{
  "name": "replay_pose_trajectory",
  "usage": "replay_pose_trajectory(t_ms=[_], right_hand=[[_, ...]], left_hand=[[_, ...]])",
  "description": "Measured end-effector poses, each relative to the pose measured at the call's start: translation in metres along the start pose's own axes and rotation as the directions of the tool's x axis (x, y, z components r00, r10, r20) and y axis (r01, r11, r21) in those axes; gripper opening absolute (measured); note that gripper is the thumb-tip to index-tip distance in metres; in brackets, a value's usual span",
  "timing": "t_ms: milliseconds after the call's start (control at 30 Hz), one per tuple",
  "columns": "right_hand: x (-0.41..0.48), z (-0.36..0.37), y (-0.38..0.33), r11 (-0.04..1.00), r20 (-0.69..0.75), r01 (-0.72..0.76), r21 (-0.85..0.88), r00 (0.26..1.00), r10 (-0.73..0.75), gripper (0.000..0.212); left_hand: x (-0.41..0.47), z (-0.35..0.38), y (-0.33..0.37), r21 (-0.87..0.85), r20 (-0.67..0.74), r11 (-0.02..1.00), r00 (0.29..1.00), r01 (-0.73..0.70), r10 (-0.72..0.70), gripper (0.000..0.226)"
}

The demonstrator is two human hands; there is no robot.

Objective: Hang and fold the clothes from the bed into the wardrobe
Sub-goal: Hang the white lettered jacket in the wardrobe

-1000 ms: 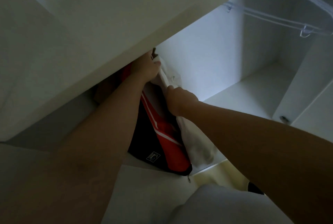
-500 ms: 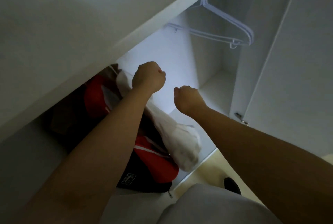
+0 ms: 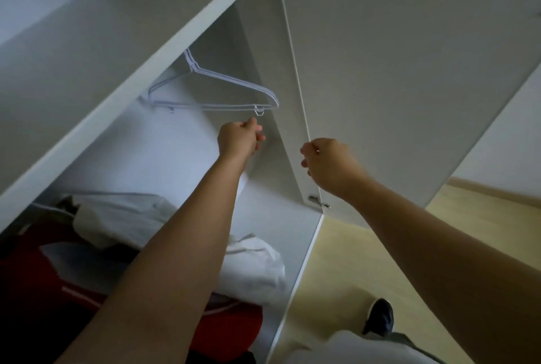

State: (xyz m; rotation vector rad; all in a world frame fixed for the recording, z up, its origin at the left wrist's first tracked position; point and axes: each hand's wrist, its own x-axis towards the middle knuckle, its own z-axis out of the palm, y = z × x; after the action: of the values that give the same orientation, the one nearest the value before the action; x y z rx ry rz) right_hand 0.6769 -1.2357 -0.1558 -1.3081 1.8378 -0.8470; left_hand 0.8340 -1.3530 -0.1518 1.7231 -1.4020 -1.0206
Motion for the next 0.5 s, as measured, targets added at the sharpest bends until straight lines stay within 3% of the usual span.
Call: replay_pose_trajectory(t_ms=[267,400,500], right_hand=[[0.036,-0.027,-0.006,0.996,0.006,0.068,-0.058,0.998,-0.068,0.038],[0.051,-0.03,-0.01,0.997,0.029,0.054,-0.06,0.998,-0.052,0.038],[0.063,-0.032,-0.014,0.994,0.017,0.058,-0.088,0.998,-0.057,0.038]], left_hand=[[0.045,0.021,0.023,-0.03,-0.11,0.999,0.994,-0.016,0.012,0.026],[0.071,0.029,0.023,-0.052,-0.108,0.997,0.992,0.057,-0.062,0.011],[0.1,0.033,0.021,-0.133,-0.125,0.984,0.982,0.122,-0.138,0.028]])
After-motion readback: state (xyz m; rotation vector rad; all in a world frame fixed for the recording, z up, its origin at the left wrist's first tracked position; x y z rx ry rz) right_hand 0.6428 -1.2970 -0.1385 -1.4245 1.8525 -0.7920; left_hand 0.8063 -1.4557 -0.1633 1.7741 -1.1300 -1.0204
